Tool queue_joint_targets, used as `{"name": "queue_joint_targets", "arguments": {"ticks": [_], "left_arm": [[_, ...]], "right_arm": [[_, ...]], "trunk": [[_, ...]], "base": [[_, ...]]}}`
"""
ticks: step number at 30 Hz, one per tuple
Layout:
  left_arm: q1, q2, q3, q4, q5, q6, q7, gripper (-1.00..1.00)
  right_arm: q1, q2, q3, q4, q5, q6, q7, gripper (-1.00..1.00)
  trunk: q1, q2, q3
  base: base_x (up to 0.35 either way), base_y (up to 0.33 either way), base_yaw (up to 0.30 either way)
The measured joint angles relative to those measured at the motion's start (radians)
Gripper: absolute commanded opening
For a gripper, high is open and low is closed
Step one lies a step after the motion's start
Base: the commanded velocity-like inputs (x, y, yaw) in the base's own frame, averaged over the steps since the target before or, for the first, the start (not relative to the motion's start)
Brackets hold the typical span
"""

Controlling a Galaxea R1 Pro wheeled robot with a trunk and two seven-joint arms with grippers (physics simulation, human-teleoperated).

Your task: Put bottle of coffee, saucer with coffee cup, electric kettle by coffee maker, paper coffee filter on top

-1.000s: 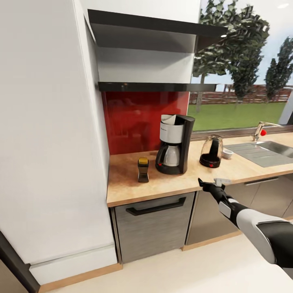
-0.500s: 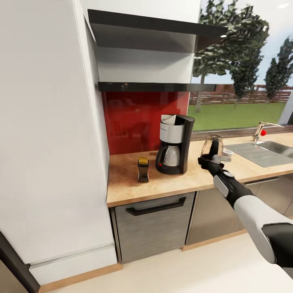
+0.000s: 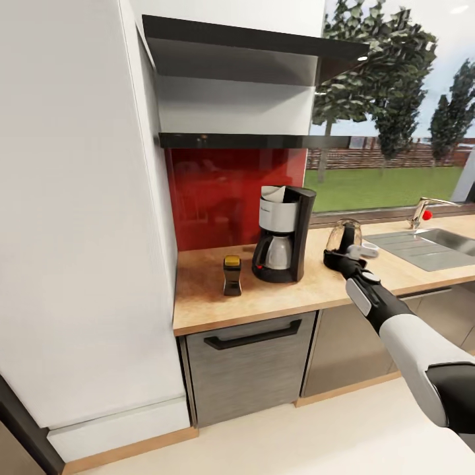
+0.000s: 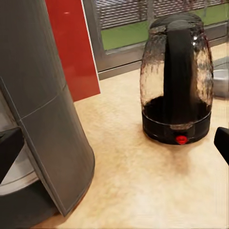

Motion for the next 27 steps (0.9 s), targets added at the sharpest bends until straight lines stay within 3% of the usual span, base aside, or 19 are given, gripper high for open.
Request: {"name": "queue_joint_targets", "arguments": {"ticks": [5,17,27], "left_arm": [[0.0,0.0,0.0,0.0,0.0,0.0,0.0,1.0],[0.0,0.0,0.0,0.0,0.0,0.0,0.0,1.0],[0.003,-0.002,0.0,0.033,0.0,0.002,0.007,1.0]], "right_arm": [[0.0,0.0,0.0,0.001,0.0,0.0,-0.033,1.0],[0.0,-0.004,0.004,0.003,0.0,-0.005,-0.035,1.0],[0.0,-0.004,0.004,0.007,0.0,-0.003,-0.035,1.0]], "trunk": [[0.0,0.0,0.0],[0.0,0.0,0.0],[-0.001,0.0,-0.008]], "base": [[0.0,0.0,0.0],[0.008,0.0,0.0],[0.309,-0.022,0.0]]}}
